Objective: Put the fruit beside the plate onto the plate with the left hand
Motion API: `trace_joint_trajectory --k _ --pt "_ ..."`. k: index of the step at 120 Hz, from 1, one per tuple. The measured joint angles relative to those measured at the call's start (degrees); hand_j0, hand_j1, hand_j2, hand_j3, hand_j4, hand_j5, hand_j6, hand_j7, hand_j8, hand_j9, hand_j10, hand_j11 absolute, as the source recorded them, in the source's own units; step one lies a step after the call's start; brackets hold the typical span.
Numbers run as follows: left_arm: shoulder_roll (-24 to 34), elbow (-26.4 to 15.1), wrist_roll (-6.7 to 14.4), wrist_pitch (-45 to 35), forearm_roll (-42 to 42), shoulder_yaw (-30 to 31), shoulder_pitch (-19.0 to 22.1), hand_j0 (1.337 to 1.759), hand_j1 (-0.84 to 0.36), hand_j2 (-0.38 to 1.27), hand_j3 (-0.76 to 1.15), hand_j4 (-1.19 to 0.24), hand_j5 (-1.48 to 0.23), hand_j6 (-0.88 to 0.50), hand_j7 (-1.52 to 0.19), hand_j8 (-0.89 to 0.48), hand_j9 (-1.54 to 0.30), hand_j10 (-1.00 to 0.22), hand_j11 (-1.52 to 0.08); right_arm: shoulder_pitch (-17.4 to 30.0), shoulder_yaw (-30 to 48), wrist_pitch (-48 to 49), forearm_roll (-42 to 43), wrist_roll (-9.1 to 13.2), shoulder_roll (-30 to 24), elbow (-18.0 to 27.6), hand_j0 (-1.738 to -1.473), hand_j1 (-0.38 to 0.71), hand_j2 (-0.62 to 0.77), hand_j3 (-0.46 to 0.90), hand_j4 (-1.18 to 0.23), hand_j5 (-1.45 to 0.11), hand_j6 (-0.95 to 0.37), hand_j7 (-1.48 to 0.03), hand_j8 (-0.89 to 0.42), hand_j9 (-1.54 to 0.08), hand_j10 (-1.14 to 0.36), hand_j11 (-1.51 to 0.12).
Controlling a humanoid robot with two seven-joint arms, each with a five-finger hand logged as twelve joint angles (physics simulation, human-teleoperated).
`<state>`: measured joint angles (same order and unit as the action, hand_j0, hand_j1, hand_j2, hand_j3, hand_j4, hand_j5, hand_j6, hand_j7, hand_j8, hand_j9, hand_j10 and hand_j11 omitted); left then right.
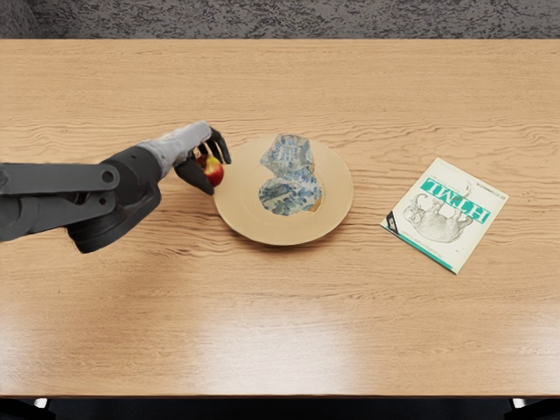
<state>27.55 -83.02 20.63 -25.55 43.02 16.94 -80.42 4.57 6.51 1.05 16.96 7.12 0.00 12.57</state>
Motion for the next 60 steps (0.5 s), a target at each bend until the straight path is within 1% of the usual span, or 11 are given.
trace_joint_trajectory --k 13,15,21,37,45,52,60 --pt "-1.66 0.8 0.11 0.08 -0.05 -0.53 -0.36 1.654 -0.23 0.21 0.0 -0.65 -0.9 -0.54 -0.89 -0.5 -0.87 -0.65 -0.87 0.0 0.0 0.0 0.0 0.0 0.0 0.0 -1.658 -0.31 -0.01 0.0 -0.03 -0.04 -0.03 -0.04 -0.03 -0.04 -0.03 -0.04" --pt "-2.22 1.0 0.15 0.05 -0.01 -0.57 -0.48 1.654 -0.23 0.18 0.0 -0.65 -0.89 -0.54 -0.88 -0.51 -0.87 -0.65 -0.87 0.0 0.0 0.0 0.0 0.01 0.0 0.0 -1.658 -0.31 -0.01 0.0 -0.03 -0.04 -0.03 -0.04 -0.03 -0.04 -0.03 -0.04" --pt "-3.74 1.66 0.17 0.07 0.03 -0.67 -0.61 1.654 -0.24 0.21 0.0 -0.65 -0.89 -0.54 -0.88 -0.5 -0.87 -0.65 -0.87 0.0 0.0 0.0 0.0 0.01 0.0 0.0 -1.658 -0.31 -0.01 0.0 -0.03 -0.04 -0.03 -0.04 -0.03 -0.04 -0.03 -0.04" --pt "-9.89 5.08 0.2 0.1 0.0 -0.61 -0.93 1.654 -0.22 0.19 0.0 -0.65 -0.89 -0.55 -0.89 -0.5 -0.87 -0.65 -0.87 0.0 0.0 0.0 0.0 0.0 0.0 0.0 -1.658 -0.31 -0.01 0.0 -0.03 -0.04 -0.03 -0.04 -0.03 -0.04 -0.03 -0.04" --pt "-11.09 6.59 0.18 0.13 -0.02 -0.49 -0.9 1.654 -0.22 0.17 0.0 -0.65 -0.9 -0.55 -0.89 -0.51 -0.87 -0.65 -0.87 0.0 0.0 0.0 0.0 0.0 0.0 0.0 -1.658 -0.31 -0.01 0.0 -0.03 -0.04 -0.03 -0.04 -0.03 -0.04 -0.03 -0.04" --pt "-11.62 7.39 0.19 0.13 0.02 -0.38 -0.72 1.655 -0.24 0.23 0.0 -0.65 -0.89 -0.55 -0.89 -0.5 -0.87 -0.66 -0.87 0.0 0.0 0.0 0.0 0.01 0.0 0.0 -1.658 -0.31 -0.01 0.0 -0.03 -0.04 -0.03 -0.04 -0.03 -0.04 -0.03 -0.04" --pt "-12.74 8.1 0.21 0.1 0.07 -0.27 -0.21 1.655 -0.26 0.27 0.0 -0.65 -0.89 -0.55 -0.89 -0.49 -0.87 -0.64 -0.87 0.0 0.0 0.0 0.0 0.0 0.0 0.0 -1.658 -0.31 -0.01 0.0 -0.03 -0.04 -0.03 -0.04 -0.03 -0.04 -0.03 -0.04"
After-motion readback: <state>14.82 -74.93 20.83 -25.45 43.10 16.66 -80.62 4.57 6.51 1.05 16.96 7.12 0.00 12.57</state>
